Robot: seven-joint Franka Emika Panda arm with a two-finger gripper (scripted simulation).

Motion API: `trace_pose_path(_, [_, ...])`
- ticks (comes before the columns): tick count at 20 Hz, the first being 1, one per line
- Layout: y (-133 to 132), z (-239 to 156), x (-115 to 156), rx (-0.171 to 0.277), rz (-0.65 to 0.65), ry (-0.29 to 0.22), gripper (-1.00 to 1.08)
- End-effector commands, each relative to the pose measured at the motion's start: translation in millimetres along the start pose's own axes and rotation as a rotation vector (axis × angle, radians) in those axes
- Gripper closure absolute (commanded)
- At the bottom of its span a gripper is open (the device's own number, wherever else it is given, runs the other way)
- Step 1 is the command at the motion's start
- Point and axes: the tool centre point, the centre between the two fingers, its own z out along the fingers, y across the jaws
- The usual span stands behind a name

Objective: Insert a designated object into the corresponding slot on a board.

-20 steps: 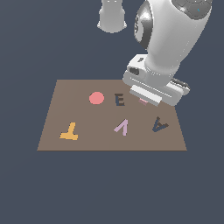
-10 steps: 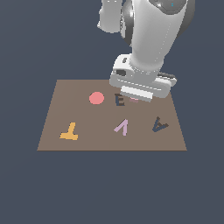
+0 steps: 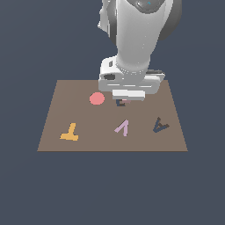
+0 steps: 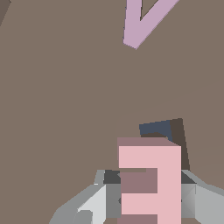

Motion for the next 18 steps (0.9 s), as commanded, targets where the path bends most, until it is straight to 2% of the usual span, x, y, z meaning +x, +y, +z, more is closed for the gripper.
trace_pose_path(1, [7, -1, 2, 0.000, -0.046, 0.000, 1.08])
trace_pose_path(9, [20, -2, 8, 0.000, -0.134, 0.000, 1.08])
trace_pose_path(18, [22, 0, 10, 0.000, -0.149, 0.000, 1.08])
